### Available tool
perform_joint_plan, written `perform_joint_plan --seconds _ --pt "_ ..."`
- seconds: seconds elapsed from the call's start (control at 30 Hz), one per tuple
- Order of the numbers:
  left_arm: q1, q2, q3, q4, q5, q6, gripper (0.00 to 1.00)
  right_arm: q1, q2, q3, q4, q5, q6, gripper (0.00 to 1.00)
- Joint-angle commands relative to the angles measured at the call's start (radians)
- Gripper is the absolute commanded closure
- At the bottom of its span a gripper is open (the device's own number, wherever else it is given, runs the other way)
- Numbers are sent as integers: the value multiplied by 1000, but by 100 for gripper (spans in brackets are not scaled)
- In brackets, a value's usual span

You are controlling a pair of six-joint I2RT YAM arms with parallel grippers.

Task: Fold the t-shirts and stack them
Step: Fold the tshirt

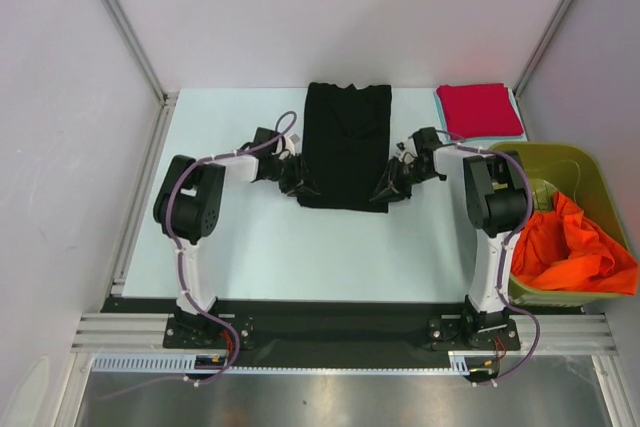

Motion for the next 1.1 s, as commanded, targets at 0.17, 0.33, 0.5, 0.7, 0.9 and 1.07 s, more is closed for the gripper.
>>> perform_joint_plan --seconds 0.17,0.33,0.5,0.7,0.9,1.07 --pt "15 -138 -140 -60 -106 152 68 -124 -149 -82 -92 97 -168 71" --pt "4 -431 -294 -20 -198 1 55 -134 -293 -156 -107 143 -118 56" --pt "-1 -574 -426 75 -272 -185 41 -118 -476 -433 229 175 234 43" --pt "-1 -525 -562 313 -274 -459 38 -25 -505 -628 598 284 596 41" --pt "-7 -462 -583 424 -372 -650 39 50 -521 -674 626 469 735 45" --pt "-11 -416 -587 457 -409 -731 43 64 -531 -719 621 554 812 51"
